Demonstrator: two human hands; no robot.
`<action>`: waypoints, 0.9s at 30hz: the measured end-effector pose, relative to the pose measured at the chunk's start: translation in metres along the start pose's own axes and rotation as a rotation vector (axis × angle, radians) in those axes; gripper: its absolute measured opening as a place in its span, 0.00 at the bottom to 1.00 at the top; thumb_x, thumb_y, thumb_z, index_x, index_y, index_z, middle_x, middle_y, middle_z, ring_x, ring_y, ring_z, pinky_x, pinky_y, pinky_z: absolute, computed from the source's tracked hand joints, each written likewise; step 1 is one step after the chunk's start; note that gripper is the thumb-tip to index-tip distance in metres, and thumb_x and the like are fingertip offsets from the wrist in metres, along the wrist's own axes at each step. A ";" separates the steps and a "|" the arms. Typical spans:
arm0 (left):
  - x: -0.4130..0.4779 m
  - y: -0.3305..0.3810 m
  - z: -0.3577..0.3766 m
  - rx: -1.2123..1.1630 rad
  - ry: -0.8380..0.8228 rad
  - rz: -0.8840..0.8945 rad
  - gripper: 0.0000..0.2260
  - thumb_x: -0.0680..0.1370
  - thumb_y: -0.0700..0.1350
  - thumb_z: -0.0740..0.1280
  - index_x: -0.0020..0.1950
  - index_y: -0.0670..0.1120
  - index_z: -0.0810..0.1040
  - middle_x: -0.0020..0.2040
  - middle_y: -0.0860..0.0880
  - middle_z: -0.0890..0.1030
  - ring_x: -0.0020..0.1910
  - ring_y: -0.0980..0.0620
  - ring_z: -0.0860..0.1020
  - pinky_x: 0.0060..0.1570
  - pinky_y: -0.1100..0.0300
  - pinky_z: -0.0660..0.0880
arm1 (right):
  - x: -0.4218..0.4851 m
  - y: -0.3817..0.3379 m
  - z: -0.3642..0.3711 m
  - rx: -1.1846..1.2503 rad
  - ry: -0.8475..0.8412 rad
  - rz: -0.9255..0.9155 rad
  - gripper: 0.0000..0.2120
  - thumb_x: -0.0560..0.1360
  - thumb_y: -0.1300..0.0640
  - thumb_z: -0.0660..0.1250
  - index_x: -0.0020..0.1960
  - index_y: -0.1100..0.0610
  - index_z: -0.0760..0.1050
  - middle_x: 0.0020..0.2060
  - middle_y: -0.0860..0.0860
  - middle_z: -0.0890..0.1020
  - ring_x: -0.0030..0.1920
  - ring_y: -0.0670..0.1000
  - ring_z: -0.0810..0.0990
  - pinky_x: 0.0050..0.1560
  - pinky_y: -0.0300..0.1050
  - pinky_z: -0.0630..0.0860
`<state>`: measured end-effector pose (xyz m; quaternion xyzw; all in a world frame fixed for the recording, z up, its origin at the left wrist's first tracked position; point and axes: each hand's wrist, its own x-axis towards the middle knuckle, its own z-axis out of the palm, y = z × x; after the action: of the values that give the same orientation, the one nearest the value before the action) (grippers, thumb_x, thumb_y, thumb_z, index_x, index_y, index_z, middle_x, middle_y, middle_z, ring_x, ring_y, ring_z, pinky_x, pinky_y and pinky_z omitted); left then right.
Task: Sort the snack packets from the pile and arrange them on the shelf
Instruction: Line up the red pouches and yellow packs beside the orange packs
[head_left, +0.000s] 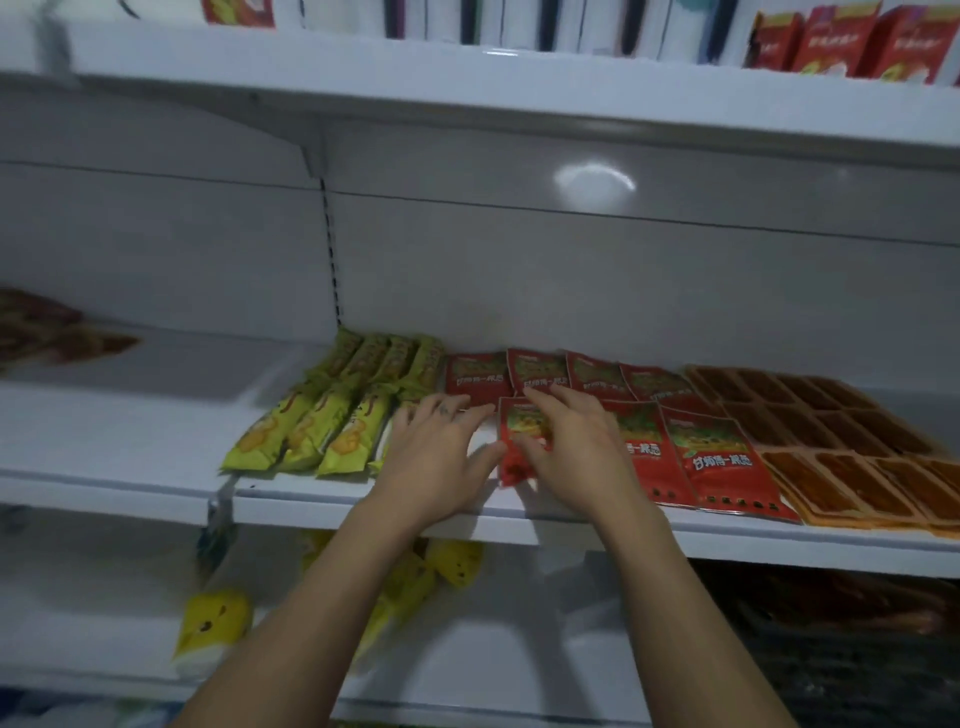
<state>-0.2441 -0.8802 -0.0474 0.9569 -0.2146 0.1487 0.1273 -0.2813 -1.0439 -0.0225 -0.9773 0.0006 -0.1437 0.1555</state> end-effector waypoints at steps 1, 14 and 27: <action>-0.003 -0.012 -0.009 0.023 0.013 -0.012 0.25 0.81 0.63 0.54 0.76 0.58 0.63 0.76 0.54 0.65 0.74 0.51 0.59 0.67 0.51 0.58 | 0.004 -0.014 0.001 0.002 -0.002 -0.031 0.29 0.79 0.43 0.63 0.78 0.46 0.60 0.76 0.50 0.63 0.76 0.52 0.58 0.75 0.50 0.54; -0.119 -0.212 -0.120 0.219 0.122 -0.388 0.32 0.77 0.70 0.50 0.77 0.57 0.61 0.75 0.52 0.66 0.74 0.49 0.61 0.66 0.48 0.57 | 0.034 -0.237 0.054 0.081 -0.056 -0.424 0.34 0.76 0.38 0.64 0.78 0.47 0.59 0.76 0.49 0.63 0.76 0.52 0.57 0.74 0.48 0.54; -0.255 -0.342 -0.184 0.302 0.187 -0.684 0.31 0.78 0.68 0.55 0.78 0.58 0.58 0.76 0.53 0.64 0.75 0.50 0.58 0.68 0.46 0.58 | 0.003 -0.431 0.124 0.227 -0.161 -0.686 0.34 0.77 0.38 0.63 0.79 0.46 0.56 0.77 0.49 0.60 0.76 0.52 0.56 0.75 0.48 0.53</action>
<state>-0.3529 -0.4291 -0.0256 0.9635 0.1537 0.2141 0.0460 -0.2623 -0.5965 -0.0033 -0.9054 -0.3553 -0.1091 0.2054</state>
